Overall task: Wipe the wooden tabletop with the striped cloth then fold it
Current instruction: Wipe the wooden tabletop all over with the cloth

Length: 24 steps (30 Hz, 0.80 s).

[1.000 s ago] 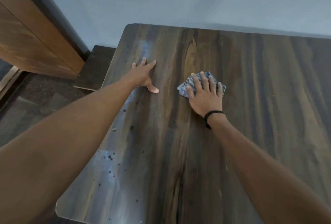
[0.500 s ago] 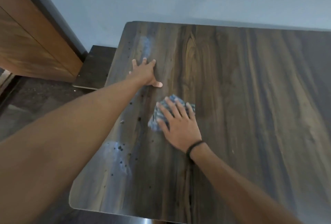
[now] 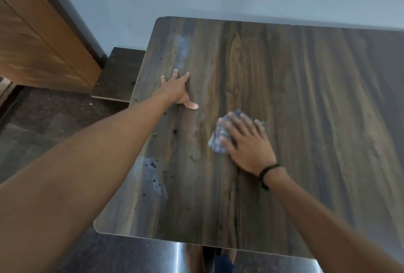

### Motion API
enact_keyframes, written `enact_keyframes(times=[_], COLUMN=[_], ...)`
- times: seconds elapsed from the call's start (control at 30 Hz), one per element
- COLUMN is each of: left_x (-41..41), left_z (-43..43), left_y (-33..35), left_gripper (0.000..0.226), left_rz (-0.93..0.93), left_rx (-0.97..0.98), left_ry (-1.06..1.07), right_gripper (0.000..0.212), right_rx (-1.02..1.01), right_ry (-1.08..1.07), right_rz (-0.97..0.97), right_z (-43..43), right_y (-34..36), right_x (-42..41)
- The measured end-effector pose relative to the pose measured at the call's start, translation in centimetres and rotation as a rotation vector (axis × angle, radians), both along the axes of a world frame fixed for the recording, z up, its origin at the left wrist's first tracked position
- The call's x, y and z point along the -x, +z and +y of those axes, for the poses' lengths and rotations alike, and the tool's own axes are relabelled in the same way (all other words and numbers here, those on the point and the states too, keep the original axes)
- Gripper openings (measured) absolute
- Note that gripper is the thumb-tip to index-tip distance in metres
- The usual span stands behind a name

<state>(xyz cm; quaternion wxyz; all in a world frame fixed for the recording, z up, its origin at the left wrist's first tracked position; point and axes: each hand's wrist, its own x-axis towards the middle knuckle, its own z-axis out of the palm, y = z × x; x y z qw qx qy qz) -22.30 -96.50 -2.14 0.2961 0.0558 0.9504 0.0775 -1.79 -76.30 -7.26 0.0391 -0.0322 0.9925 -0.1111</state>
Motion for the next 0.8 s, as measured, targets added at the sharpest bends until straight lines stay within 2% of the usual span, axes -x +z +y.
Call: enact_keyframes(times=[0.07, 0.1, 0.13, 0.2, 0.27, 0.33, 0.4, 0.43, 0.47, 0.57, 0.63, 0.7, 0.8], left_x=[0.1, 0.0, -0.1, -0.3, -1.0, -2.0, -2.6, -2.7, -2.8, -3.2, -3.4, -3.3, -3.4], left_z=[0.0, 0.1, 0.1, 0.2, 0.3, 0.5, 1.0, 1.2, 1.3, 1.3, 1.3, 1.6, 1.9], left_y=[-0.1, -0.1, -0.2, -0.3, -0.2, 0.6, 1.5, 1.7, 1.6, 0.8, 0.4, 0.4, 0.5], left_gripper=[0.130, 0.130, 0.130, 0.129, 0.125, 0.118, 0.119, 0.122, 0.125, 0.137, 0.139, 0.137, 0.137], left_rz=[0.009, 0.009, 0.007, 0.010, 0.053, 0.123, 0.125, 0.097, 0.065, -0.040, -0.074, -0.077, -0.091], left_rx=[-0.005, -0.010, -0.010, 0.017, 0.065, 0.100, 0.115, 0.110, 0.111, 0.151, 0.149, 0.140, 0.122], left_ry=[0.001, 0.002, 0.007, 0.002, -0.022, -0.036, -0.053, -0.054, -0.057, -0.071, -0.060, -0.041, -0.019], right_gripper=[0.058, 0.058, 0.059, 0.060, 0.058, 0.056, 0.060, 0.062, 0.062, 0.057, 0.055, 0.057, 0.059], right_rx=[0.041, 0.055, 0.058, 0.024, 0.009, 0.005, 0.062, 0.076, 0.068, 0.030, 0.007, -0.013, 0.048], right_ry=[-0.266, -0.314, -0.268, 0.006, 0.167, 0.031, -0.274, -0.360, -0.353, 0.059, 0.204, 0.082, -0.309], right_rz=[-0.003, 0.005, 0.015, 0.008, 0.017, 0.031, 0.008, 0.013, 0.024, 0.053, 0.028, 0.045, 0.009], right_z=[0.1, -1.0, -2.6, -4.5, -3.0, -0.8, -0.7, -2.0, -3.7, -6.3, -4.3, -2.1, -2.9], right_y=[0.1, 0.1, 0.1, 0.2, 0.3, 0.0, 0.0, 0.0, 0.1, 0.0, 0.2, -0.1, -0.2], right_x=[2.6, 2.8, 2.1, -1.3, -4.2, -2.8, -0.3, 0.2, -0.2, -5.0, -6.4, -4.7, -2.1])
